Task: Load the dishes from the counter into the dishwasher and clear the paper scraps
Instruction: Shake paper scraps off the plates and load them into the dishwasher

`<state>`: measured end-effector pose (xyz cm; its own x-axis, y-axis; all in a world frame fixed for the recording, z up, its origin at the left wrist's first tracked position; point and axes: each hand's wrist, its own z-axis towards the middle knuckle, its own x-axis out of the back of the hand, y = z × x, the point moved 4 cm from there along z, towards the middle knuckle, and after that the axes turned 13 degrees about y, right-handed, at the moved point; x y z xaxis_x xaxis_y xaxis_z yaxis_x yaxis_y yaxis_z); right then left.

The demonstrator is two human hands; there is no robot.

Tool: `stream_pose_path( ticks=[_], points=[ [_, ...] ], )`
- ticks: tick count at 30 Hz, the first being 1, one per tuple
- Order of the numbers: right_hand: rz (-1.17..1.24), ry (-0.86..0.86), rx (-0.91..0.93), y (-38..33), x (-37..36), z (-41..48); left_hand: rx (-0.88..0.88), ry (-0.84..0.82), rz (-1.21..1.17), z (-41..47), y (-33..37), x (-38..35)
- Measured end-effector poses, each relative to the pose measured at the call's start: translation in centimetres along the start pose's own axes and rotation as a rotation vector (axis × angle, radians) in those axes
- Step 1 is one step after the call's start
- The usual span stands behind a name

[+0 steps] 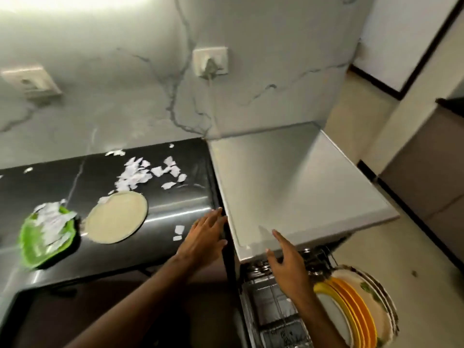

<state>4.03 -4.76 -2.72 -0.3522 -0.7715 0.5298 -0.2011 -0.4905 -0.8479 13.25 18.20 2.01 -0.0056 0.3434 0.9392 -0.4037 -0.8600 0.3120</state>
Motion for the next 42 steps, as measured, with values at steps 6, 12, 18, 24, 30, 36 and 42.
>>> stream_pose_path(
  ticks=[6, 12, 18, 24, 30, 36, 42],
  points=[
    [-0.098, -0.208, 0.151, -6.0, -9.3, 0.3, 0.198, -0.013, 0.049, -5.8, -11.2, 3.8],
    [-0.073, -0.314, 0.180, -11.2, -17.6, -1.2, 0.416, -0.033, -0.017, -10.1, -20.5, 6.1],
    [-0.074, -0.389, 0.172, -14.6, -25.0, -2.6, 0.668, -0.041, -0.181, -12.5, -27.9, 7.3],
    [-0.076, -0.437, 0.121, -17.3, -30.0, -2.9, 0.708, -0.043, -0.249, -13.0, -32.5, 7.9],
    [-0.139, -0.460, 0.158, -20.1, -33.9, 0.6, 0.852, 0.020, -0.319, -11.2, -35.5, 7.6],
    [-0.357, -0.550, 0.334, -21.9, -38.0, 4.7, 1.125, 0.214, -0.589, -9.5, -37.7, 6.6],
    [-0.481, -0.557, 0.477, -21.1, -39.4, 6.8, 1.353, 0.301, -0.867, -8.9, -39.1, 4.5]
  ],
)
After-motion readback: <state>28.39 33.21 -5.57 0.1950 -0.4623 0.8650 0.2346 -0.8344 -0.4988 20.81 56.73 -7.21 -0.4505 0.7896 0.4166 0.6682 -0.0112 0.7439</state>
